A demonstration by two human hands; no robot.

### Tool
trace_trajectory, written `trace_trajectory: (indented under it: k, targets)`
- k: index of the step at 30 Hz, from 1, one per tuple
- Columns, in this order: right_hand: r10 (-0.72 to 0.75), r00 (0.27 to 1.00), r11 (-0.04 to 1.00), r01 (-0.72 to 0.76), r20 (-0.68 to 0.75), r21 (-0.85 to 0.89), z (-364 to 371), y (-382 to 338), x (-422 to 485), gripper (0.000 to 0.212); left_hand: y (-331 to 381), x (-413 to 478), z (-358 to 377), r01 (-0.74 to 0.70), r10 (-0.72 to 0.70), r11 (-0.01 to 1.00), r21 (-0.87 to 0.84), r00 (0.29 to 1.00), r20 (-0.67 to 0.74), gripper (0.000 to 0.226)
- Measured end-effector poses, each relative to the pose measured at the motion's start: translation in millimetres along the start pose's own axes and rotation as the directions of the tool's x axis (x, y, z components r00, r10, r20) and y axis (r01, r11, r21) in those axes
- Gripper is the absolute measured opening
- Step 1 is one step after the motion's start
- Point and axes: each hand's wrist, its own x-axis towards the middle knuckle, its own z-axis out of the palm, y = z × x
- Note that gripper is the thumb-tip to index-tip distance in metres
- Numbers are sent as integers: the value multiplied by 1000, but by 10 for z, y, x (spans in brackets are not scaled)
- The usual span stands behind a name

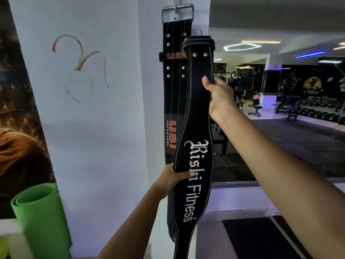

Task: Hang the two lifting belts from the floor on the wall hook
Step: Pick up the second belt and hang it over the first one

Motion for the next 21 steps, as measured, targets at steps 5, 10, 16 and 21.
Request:
trace_trajectory:
  k: [5, 10, 16, 21]
  targets:
    - [11, 1000, 1000, -10, -26, 30, -9, 27, -3, 44, 413, 55, 51, -127, 135, 989, 74, 984, -117, 38]
    - [29, 999, 996, -32, 35, 82, 22, 94, -14, 15, 1515, 278, 95, -419, 416, 908, 33, 887, -200, 50]
    - [-48, 990, 995, 37, 129, 91, 49, 153, 34, 11, 2014, 392, 126, -482, 448, 869, -115, 863, -235, 23]
    - [-45, 968, 999, 45, 245, 7, -190, 365, -2, 34, 2018, 400, 129, -522, 492, 847, -102, 841, -226, 21]
